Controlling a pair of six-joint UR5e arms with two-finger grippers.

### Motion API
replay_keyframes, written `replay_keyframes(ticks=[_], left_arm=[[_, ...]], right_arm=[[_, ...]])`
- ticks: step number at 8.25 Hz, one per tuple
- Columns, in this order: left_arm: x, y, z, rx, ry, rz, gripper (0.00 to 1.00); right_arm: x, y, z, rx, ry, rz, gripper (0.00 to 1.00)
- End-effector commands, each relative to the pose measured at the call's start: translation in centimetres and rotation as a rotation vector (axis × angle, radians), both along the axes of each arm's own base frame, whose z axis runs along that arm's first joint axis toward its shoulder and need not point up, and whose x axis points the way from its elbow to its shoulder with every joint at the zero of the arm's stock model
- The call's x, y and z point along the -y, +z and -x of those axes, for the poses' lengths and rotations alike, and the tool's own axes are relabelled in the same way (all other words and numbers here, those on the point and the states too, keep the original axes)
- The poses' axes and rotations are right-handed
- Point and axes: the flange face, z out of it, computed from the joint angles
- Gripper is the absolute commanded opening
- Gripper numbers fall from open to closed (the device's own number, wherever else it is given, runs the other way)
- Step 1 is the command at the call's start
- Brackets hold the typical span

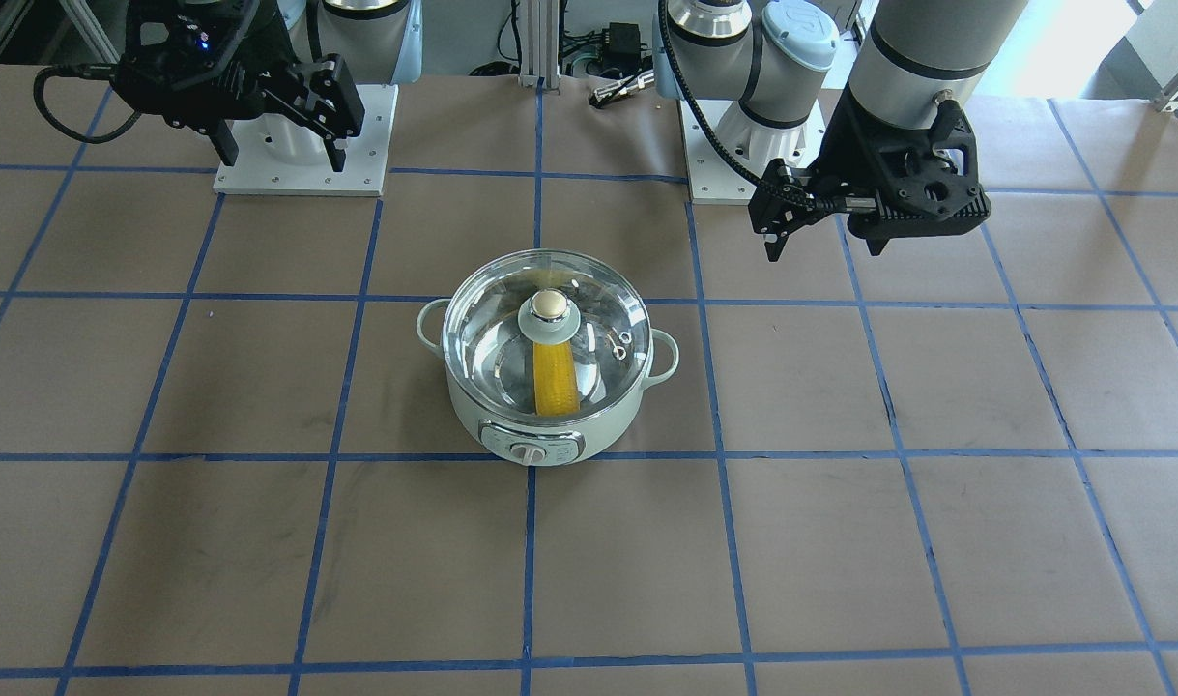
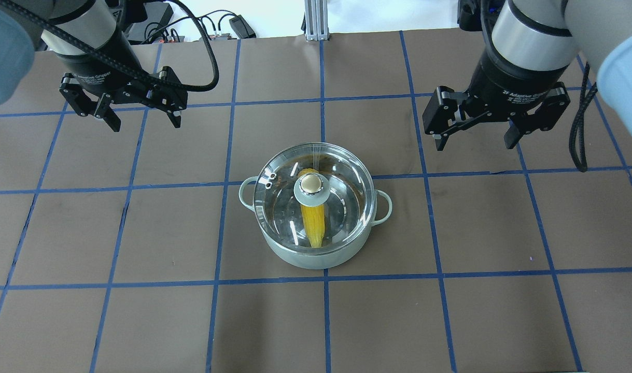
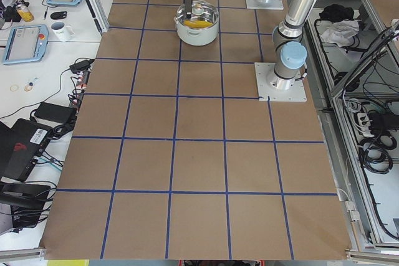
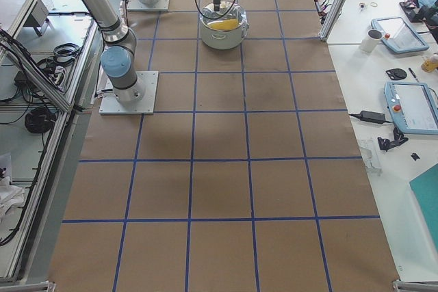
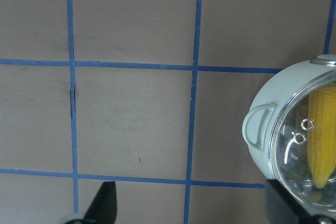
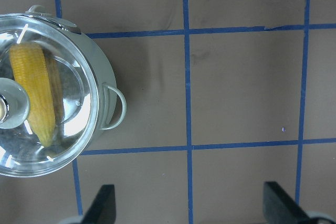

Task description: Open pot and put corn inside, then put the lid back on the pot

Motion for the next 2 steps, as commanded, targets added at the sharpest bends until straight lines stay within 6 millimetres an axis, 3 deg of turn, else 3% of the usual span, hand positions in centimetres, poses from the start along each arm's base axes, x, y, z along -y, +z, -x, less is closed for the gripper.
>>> replay_keyframes(ticks=[1,2], left_arm=[[-0.06,-0.31,-0.01,0.001,0.0,-0.006,1.0],[-0.06,-0.31,-0.01,0.0,-0.002,-0.006,1.0]], right_arm=[[0.0,0.0,-0.02,0.002,0.0,0.0,1.0],[0.0,0.0,-0.02,0.002,0.0,0.0,1.0]])
